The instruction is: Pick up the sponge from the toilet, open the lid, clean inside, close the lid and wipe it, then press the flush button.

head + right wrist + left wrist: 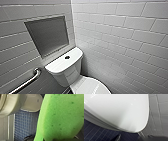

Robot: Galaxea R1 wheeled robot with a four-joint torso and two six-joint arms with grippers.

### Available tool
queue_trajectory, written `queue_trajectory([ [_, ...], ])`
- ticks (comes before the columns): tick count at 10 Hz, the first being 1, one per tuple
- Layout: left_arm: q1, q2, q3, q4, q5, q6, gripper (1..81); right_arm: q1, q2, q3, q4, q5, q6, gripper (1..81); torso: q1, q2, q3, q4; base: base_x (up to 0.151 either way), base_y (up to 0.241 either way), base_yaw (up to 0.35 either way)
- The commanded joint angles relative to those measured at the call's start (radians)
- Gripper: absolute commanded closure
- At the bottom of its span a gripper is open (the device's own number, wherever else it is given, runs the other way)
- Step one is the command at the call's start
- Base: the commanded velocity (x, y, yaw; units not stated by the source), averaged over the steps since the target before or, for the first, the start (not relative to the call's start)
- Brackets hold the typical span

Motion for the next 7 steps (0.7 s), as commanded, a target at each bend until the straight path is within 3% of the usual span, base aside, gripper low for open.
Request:
queue_trajectory([
  [1, -0.111, 0.013, 0.021, -0.059, 0.058, 0.002, 1.0, 0.04, -0.031, 0.004, -0.019, -0.041, 0.006, 81.1, 0.0, 0.0, 0.0, 0.0, 0.0, 0.0, 0.0],
  [7, -0.11, 0.092, -0.118, -0.079, 0.058, 0.002, 1.0, 0.043, -0.014, -0.022, -0.019, -0.041, 0.006, 81.1, 0.0, 0.0, 0.0, 0.0, 0.0, 0.0, 0.0],
])
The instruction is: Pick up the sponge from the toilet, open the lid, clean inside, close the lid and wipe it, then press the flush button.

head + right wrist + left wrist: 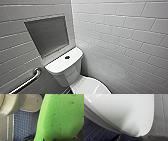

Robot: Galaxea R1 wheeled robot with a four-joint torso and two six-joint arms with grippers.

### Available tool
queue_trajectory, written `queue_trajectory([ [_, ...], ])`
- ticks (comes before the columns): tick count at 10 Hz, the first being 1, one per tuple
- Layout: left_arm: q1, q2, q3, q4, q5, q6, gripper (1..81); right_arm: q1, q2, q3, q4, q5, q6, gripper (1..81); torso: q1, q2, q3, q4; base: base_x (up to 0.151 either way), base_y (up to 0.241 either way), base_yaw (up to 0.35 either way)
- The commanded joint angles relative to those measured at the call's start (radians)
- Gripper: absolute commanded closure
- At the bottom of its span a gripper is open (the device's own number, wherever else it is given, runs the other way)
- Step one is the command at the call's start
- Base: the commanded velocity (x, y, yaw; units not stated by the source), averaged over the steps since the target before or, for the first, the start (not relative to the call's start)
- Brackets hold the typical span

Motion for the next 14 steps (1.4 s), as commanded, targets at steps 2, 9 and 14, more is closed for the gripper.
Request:
queue_trajectory([
  [2, -0.116, 0.059, -0.036, -0.027, 0.063, 0.002, 1.0, 0.043, -0.021, -0.006, -0.019, -0.041, 0.005, 81.1, 0.0, 0.0, 0.0, 0.0, 0.0, 0.0, 0.0],
  [9, -0.133, 0.077, -0.08, -0.183, 0.06, 0.002, 1.0, 0.047, -0.009, -0.015, -0.019, -0.042, 0.006, 81.1, 0.0, 0.0, 0.0, 0.0, 0.0, 0.0, 0.0],
  [14, -0.135, 0.123, -0.117, -0.219, 0.06, 0.005, 1.0, 0.052, 0.005, -0.038, -0.015, -0.041, 0.006, 81.1, 0.0, 0.0, 0.0, 0.0, 0.0, 0.0, 0.0],
])
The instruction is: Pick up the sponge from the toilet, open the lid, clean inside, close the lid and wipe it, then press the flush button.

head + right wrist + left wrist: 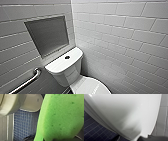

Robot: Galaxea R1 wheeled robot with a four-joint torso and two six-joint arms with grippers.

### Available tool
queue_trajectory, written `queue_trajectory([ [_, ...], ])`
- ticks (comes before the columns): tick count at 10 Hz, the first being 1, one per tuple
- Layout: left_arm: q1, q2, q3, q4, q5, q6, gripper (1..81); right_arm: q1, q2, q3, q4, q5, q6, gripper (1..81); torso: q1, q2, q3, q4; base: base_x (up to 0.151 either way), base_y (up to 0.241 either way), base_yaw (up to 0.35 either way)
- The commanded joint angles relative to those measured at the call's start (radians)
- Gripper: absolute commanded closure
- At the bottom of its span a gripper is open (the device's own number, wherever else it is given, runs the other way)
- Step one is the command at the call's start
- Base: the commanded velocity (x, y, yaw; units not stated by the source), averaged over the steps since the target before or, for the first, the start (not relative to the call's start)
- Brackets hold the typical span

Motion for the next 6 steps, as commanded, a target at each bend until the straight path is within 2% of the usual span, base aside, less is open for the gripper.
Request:
queue_trajectory([
  [1, -0.126, 0.034, 0.044, -0.02, 0.039, 0.018, 1.0, 0.048, -0.024, -0.008, -0.018, -0.043, 0.003, 81.1, 0.0, 0.0, 0.0, 0.0, 0.0, 0.0, 0.0],
  [4, -0.143, -0.001, 0.139, -0.017, 0.033, 0.019, 1.0, 0.048, -0.023, -0.011, -0.018, -0.043, 0.003, 81.1, 0.0, 0.0, 0.0, 0.0, 0.0, 0.0, 0.0],
  [6, -0.144, -0.004, 0.144, -0.015, 0.03, 0.024, 1.0, 0.048, -0.018, -0.013, -0.019, -0.041, 0.003, 81.1, 0.0, 0.0, 0.0, 0.0, 0.0, 0.0, 0.0],
])
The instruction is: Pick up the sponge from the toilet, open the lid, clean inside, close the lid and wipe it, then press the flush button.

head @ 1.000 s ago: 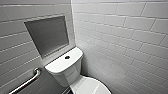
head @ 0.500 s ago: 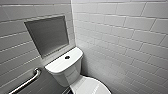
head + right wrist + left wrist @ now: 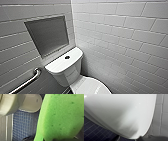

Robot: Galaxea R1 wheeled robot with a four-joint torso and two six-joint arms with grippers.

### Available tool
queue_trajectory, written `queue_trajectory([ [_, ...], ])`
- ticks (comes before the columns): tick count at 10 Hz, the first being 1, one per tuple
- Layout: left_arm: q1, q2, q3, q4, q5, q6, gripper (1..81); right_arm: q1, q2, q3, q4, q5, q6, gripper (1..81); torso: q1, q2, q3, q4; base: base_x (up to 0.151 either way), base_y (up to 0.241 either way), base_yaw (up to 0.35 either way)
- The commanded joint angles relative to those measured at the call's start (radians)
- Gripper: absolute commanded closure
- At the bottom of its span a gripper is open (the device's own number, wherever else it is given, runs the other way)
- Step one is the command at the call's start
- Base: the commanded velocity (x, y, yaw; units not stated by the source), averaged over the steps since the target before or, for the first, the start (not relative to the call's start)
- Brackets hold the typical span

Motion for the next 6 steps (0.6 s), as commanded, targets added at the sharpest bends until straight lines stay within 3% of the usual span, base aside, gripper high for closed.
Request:
queue_trajectory([
  [1, -0.145, 0.02, 0.063, -0.018, 0.041, 0.016, 1.0, 0.05, -0.025, 0.007, -0.016, -0.041, 0.001, 81.1, 0.0, 0.0, 0.0, 0.0, 0.0, 0.0, 0.0],
  [4, -0.151, -0.005, 0.093, -0.028, 0.036, 0.016, 1.0, 0.05, -0.025, 0.007, -0.015, -0.039, 0.003, 81.1, 0.0, 0.0, 0.0, 0.0, 0.0, 0.0, 0.0],
  [6, -0.151, -0.05, 0.183, -0.03, -0.011, 0.013, 1.0, 0.051, -0.027, 0.007, -0.015, -0.039, 0.004, 81.1, 0.0, 0.0, 0.0, 0.0, 0.0, 0.0, 0.0],
])
